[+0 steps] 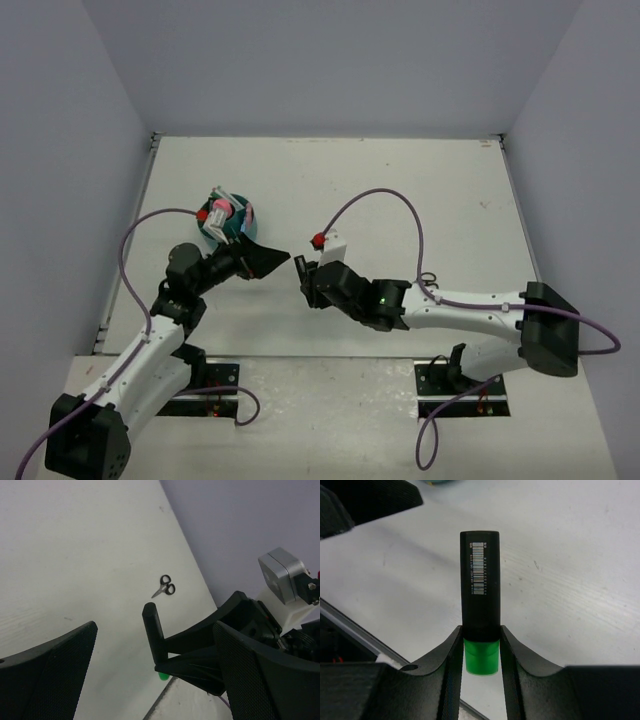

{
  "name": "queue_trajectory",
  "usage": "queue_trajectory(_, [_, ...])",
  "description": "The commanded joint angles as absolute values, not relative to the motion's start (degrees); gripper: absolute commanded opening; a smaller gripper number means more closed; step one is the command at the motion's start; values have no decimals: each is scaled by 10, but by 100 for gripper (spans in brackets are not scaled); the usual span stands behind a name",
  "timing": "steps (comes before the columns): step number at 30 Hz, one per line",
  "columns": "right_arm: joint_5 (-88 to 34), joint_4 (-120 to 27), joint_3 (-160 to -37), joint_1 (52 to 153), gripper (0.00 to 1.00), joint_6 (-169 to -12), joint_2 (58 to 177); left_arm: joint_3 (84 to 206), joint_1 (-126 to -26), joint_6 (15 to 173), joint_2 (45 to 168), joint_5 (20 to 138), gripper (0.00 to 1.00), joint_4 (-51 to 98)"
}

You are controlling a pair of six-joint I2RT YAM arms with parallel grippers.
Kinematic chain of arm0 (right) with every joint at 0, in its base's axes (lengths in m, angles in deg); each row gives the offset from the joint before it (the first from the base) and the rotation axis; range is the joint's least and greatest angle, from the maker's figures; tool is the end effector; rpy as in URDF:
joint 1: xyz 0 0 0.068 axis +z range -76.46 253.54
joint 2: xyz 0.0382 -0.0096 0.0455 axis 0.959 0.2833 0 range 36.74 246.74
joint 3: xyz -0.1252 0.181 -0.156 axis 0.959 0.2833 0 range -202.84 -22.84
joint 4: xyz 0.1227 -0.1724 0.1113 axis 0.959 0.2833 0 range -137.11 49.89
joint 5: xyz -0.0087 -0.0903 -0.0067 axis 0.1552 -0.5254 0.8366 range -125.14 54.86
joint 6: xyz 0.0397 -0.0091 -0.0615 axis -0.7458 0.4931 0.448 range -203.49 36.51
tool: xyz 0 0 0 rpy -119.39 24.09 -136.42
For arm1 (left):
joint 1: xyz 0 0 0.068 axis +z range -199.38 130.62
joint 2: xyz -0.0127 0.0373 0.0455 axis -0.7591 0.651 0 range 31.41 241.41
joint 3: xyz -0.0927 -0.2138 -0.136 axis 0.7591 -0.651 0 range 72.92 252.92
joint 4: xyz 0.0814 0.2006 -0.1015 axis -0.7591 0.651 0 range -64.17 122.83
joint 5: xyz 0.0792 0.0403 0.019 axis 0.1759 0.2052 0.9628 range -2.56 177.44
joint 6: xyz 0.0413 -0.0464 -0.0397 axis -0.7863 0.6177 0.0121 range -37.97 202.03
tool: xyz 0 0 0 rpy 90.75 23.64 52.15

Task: Sort the stationery into containers
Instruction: Pick up the pen from the center of the board.

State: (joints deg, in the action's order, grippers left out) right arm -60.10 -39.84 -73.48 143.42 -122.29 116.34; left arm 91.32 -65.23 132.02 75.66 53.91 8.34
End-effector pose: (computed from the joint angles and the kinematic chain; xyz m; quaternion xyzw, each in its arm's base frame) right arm 0.1277 0.2729 0.2387 -0.1391 0.8652 0.2463 0.4140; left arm 0.1659 -0.0825 0.2350 -0.0326 0.7481 -0.5234 0.4067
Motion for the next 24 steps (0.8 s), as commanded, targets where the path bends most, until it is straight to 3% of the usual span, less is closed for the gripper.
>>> queue_trajectory(1, [-621,-455,-730,1451,0,-1180,1112,913,-671,1364,757,483,100,-63])
queue_trajectory(10, [-641,-447,-769,1486,0,-1142,1079,918,-733,1376,788,517,80,-90])
queue_trajectory(11, [-648,-445,-774,1492,0,-1135,1080,919,-745,1374,795,524,73,-90])
queue_trajectory(14, [-676,-429,-789,1504,0,-1132,1087,931,-767,1367,809,539,40,-91])
queue_trajectory(15, [-684,-426,-792,1504,0,-1135,1086,938,-774,1365,817,542,19,-91])
queue_trajectory(16, [-684,-425,-792,1505,0,-1137,1086,938,-774,1365,818,543,17,-92])
queue_trajectory(17, [-690,-423,-791,1505,1,-1139,1083,944,-776,1362,817,544,2,-85])
queue_trajectory(19, [-710,-414,-787,1505,43,-1159,1077,959,-777,1346,811,566,0,-49])
queue_trajectory(20, [-736,-393,-788,1505,57,-1186,1074,977,-777,1323,800,597,0,1])
queue_trajectory(21, [-756,-362,-789,1505,84,-1204,1072,991,-777,1304,791,627,0,43])
queue_trajectory(22, [-785,-343,-788,1505,97,-1221,1068,1026,-777,1262,779,664,0,123])
queue_trajectory(24, [-811,-302,-782,1504,99,-1249,1054,1086,-776,1202,777,853,0,244])
